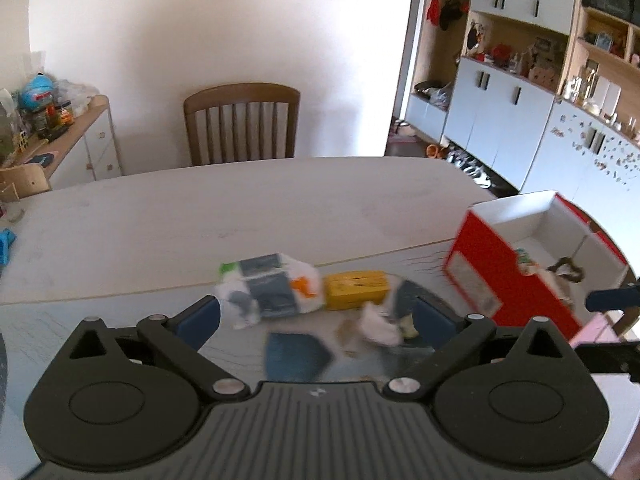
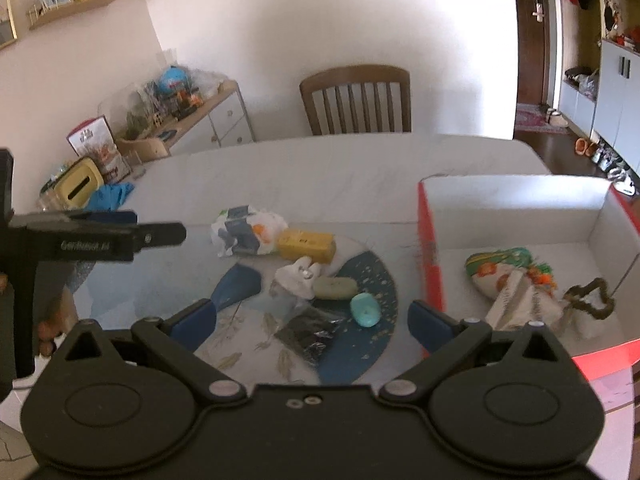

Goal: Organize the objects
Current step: 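Withdraw both tools from the box back over the table, then reach the left tool to the white printed bag while the right tool reaches the black leaf bag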

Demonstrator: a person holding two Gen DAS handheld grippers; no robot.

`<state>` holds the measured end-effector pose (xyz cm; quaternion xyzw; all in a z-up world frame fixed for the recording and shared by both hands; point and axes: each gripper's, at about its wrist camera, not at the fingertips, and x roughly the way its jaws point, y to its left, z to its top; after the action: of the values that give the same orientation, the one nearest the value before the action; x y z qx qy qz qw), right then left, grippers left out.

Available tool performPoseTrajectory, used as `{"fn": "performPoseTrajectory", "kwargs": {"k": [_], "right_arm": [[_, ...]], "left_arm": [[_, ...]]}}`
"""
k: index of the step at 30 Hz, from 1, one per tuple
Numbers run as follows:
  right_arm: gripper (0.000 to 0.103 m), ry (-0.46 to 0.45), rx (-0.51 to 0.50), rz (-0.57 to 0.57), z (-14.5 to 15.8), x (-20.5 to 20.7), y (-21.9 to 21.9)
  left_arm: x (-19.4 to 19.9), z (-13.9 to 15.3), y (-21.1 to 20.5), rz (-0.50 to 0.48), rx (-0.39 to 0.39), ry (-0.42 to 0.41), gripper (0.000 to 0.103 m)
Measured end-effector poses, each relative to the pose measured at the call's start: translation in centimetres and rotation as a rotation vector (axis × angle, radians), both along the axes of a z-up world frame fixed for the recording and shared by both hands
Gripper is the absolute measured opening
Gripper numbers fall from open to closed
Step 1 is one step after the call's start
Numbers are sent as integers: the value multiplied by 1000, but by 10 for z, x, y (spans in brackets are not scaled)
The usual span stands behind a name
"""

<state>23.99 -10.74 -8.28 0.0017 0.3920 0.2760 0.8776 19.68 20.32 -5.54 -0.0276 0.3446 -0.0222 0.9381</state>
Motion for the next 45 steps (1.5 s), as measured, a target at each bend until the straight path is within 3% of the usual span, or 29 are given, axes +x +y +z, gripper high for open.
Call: {"fn": "performPoseTrajectory", "kwargs": {"k": [7, 13, 20, 26, 33, 39, 45], "right_arm": [[101, 39, -53, 23, -19, 5, 27], [100, 87, -84, 17, -37, 20, 40], [98, 133, -110, 20, -57, 33, 55], [98, 160, -135, 36, -68, 42, 62], [98, 191, -151, 40, -82, 59, 66], [95, 230, -165, 28, -97, 67, 75], [92, 259, -174, 10, -107, 71, 83]], "left_arm": [[32, -22, 23, -15, 25, 34, 103], [71, -50, 27, -114, 87, 56, 103], [108, -73, 23, -153, 150, 100, 103], [125, -72, 24, -409, 219, 108, 103], [139, -96, 26, -554, 317, 150, 103], [148, -119, 23, -570, 378, 176, 103], [159, -125, 28, -528, 294, 191, 103]]}}
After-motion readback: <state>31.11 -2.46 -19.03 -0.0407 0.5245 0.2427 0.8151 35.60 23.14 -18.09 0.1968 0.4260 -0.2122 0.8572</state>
